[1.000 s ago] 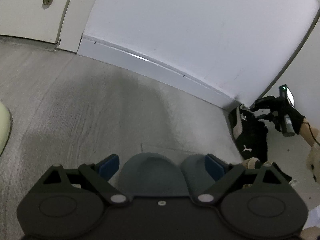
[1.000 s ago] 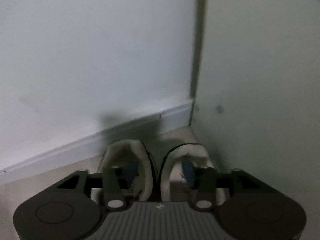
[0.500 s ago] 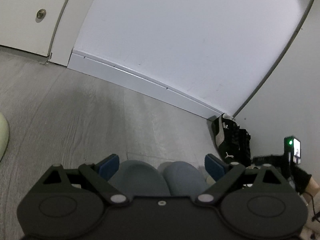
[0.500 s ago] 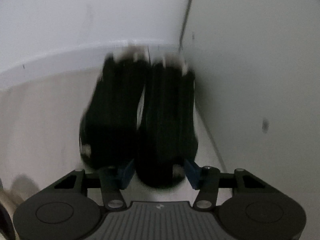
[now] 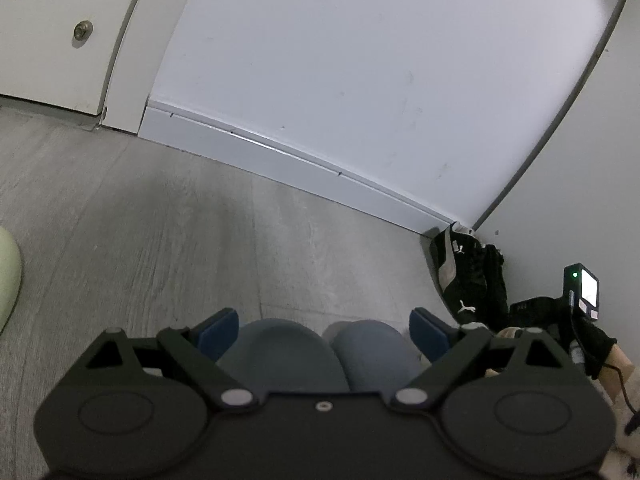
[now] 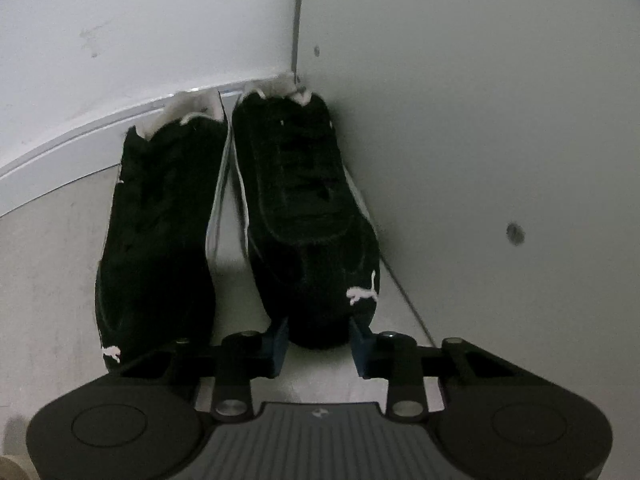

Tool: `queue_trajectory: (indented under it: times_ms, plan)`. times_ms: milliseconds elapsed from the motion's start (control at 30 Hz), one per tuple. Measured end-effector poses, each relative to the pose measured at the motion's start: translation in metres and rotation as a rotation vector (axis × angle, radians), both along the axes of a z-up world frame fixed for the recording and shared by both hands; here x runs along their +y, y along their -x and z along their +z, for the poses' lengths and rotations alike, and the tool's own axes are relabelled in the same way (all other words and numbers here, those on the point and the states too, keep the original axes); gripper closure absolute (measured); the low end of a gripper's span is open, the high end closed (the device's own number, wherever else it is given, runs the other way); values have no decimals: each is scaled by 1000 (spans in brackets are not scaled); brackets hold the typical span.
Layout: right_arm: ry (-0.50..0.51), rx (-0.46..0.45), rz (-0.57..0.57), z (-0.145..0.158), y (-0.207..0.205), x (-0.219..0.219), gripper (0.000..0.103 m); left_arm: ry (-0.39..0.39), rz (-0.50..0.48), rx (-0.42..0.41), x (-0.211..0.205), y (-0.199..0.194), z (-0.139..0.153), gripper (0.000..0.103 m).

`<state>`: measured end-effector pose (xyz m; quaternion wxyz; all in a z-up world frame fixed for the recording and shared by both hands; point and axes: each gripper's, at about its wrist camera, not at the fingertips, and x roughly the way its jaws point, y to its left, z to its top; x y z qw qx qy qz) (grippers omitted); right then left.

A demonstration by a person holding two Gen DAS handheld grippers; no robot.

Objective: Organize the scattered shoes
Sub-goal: 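Lower the Puma sneakers into the wall corner and open the right tool, then move the right tool over the blue-gray slides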

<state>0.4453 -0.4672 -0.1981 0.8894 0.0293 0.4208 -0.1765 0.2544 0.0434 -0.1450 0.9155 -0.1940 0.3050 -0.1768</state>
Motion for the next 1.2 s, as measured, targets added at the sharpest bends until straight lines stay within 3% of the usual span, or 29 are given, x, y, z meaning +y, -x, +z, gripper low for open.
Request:
queue_trajectory:
  times_ms: [33, 100, 167, 200, 300, 433, 700, 833, 967, 1000, 1067, 1200]
  plan:
    - [22, -15, 3, 6, 5, 5, 66, 0, 1, -2, 0, 0, 0, 10]
    - [59, -45, 55, 18, 8, 21, 53, 5, 3, -4, 0, 1, 0, 10]
    - [92, -75, 140, 30, 8, 40, 28, 12, 4, -6, 1, 1, 0, 10]
    - [105, -87, 186, 34, 5, 51, 26, 15, 4, -6, 1, 1, 0, 10]
    - [93, -49, 253, 24, -15, 70, 26, 4, 13, -15, 2, 2, 1, 10]
    - [122, 60, 219, -19, -62, 80, 27, -14, 26, -27, 4, 4, 2, 10]
    - [162, 43, 161, -9, -27, 72, 27, 9, 67, -29, 14, 2, 4, 10]
    - [232, 24, 129, -7, -12, 75, 27, -20, 86, -47, 15, 3, 7, 10]
    - [275, -159, 107, 24, 33, 93, 25, -27, 112, -62, 17, 5, 10, 10]
    - [222, -244, 97, 39, 53, 99, 24, -22, 117, -63, 18, 5, 11, 10]
    - [81, -388, 99, 64, 101, 118, 9, 0, 140, -75, 22, 9, 17, 10]
    - [-75, -467, 153, 74, 173, 165, 4, 3, 167, -126, 27, 28, 32, 10]
